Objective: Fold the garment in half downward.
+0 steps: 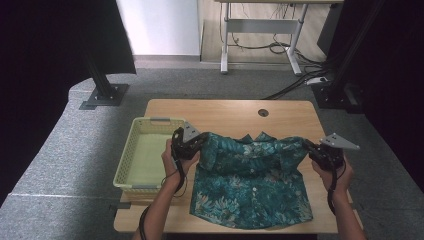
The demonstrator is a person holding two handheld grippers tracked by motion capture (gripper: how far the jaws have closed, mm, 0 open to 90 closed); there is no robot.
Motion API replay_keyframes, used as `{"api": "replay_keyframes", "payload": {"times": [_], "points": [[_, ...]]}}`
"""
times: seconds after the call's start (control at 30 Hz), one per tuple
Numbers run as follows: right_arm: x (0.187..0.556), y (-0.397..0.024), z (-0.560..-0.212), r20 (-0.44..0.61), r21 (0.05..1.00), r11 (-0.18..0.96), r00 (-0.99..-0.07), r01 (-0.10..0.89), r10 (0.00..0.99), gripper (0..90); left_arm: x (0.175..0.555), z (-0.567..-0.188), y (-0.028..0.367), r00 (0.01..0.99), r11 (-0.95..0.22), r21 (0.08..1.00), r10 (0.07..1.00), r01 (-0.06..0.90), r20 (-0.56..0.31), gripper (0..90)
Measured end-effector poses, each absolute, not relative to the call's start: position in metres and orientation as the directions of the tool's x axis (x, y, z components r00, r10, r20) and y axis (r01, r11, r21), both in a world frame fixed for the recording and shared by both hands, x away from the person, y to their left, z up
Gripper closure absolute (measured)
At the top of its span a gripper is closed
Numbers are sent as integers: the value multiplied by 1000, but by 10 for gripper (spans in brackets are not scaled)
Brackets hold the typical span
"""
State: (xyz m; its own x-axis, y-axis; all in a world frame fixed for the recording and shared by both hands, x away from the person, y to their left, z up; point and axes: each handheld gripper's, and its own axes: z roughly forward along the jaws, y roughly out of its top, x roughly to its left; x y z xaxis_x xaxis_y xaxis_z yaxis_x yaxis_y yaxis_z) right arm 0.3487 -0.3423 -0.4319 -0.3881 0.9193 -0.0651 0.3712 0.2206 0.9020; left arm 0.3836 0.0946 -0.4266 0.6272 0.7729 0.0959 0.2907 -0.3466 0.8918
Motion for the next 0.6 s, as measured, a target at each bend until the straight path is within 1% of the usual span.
{"api": "replay_keyframes", "payload": {"times": [0.23, 0.4, 0.5, 0.6], "points": [[331, -344, -444, -58, 892, 230, -406, 389, 912, 859, 365, -435, 98, 623, -350, 887, 776, 300, 96, 874], [320, -341, -446, -75, 886, 253, -417, 389, 906, 858, 355, -442, 98, 633, -382, 876, 765, 295, 120, 874], [314, -338, -449, -100, 878, 279, -421, 388, 902, 858, 351, -447, 99, 638, -375, 876, 762, 302, 106, 873], [309, -338, -451, -101, 875, 285, -428, 391, 898, 858, 346, -451, 101, 642, -362, 880, 761, 307, 90, 873]]}}
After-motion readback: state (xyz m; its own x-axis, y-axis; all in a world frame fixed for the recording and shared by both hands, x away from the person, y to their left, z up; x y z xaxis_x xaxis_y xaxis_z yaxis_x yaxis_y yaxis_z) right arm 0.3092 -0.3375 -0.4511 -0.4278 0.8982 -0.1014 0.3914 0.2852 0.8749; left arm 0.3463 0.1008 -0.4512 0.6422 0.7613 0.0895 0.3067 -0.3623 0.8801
